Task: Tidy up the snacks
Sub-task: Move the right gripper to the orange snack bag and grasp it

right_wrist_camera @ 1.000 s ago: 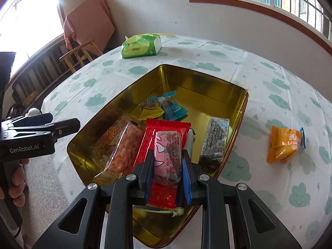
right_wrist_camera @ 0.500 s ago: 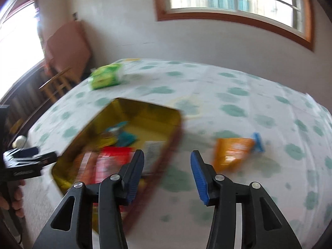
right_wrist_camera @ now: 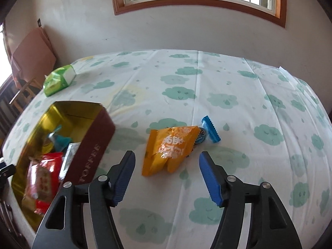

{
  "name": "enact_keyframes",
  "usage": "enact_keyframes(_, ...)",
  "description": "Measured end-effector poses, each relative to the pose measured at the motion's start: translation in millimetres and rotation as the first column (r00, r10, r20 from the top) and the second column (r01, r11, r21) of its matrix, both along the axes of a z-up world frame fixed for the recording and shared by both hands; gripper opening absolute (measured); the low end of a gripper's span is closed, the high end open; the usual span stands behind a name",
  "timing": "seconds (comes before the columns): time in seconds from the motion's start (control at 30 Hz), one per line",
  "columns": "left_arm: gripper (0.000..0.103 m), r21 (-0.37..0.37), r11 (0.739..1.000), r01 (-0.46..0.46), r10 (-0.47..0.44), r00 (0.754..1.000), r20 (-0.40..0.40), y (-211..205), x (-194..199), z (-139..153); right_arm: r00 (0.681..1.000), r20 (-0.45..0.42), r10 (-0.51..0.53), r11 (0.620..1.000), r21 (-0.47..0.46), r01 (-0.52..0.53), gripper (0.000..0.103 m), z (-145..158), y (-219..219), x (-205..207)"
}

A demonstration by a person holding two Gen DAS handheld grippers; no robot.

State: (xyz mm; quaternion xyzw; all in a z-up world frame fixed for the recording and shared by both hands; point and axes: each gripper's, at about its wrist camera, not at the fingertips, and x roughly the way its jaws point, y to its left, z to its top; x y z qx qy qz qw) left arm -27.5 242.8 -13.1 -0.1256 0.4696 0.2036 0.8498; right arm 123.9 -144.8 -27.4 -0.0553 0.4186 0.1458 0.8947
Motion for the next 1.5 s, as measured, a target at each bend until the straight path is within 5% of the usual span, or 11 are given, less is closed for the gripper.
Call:
enact_keyframes(0.23, 0.092, 0.001, 1.000, 0.000, 0.000, 1.000, -0.019, 1.3, 7.8, -4.3, 0.999, -0.021, -0.050, 0.999, -0.007, 0.050, 0.064, -18.0, 0.3, 28.3)
enact_keyframes(0.4, 0.092, 0.003, 1.000, 0.011, -0.011, 1.000, -0.027, -3.1, 13.2, -5.7, 0.998, -0.039, -0.043, 0.999, -0.010, 0.043, 0.046, -26.9, -13.3, 28.4)
enact_keyframes(0.93, 0.092, 0.026, 0.988, 0.149, -0.149, 0.989, 0.010, -66.0, 33.7, 13.9, 0.999, -0.020, -0.046, 0.999, 0.003, 0.047, 0.043, -34.3, 5.7, -7.5)
enact_keyframes(1.03, 0.092, 0.029, 0.979, 0.201, -0.202, 0.979, 0.022, -89.7, 42.2, 19.5, 0.997, -0.012, -0.077, 0.997, 0.001, 0.077, 0.043, -38.1, 23.5, -1.7)
enact_keyframes(1.5, 0.092, 0.080, 0.895, 0.439, -0.443, 0.896, 0.038, -188.6, 114.0, 36.2, 0.987, 0.014, -0.159, 0.986, -0.043, 0.160, 0.043, -39.2, -70.3, 31.2)
